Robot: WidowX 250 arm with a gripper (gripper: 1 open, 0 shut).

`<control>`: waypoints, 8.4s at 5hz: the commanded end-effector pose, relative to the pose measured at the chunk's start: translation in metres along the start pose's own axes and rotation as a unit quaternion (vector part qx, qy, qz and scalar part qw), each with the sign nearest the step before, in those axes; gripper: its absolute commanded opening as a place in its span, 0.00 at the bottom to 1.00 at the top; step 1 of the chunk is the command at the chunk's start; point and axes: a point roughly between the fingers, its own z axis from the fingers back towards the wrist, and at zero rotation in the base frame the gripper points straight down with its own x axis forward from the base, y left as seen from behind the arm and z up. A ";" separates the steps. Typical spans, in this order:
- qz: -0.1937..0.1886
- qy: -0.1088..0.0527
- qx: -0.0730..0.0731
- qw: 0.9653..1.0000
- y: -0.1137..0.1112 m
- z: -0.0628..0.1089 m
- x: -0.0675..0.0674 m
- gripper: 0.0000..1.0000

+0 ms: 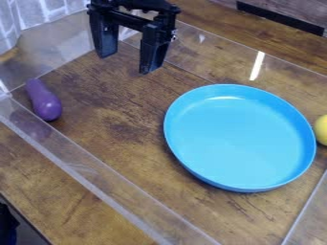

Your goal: Put the purple eggplant on the blue tray

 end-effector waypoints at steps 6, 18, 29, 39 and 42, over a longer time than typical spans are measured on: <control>0.062 -0.029 -0.016 0.998 0.120 -0.029 -0.031 1.00; 0.346 -0.058 -0.018 0.936 0.159 -0.102 0.017 1.00; 0.189 -0.151 -0.029 0.970 0.090 -0.017 0.026 1.00; 0.354 -0.145 0.032 0.924 0.145 -0.109 0.015 0.00; 0.282 -0.204 0.030 0.937 0.085 0.005 0.025 0.00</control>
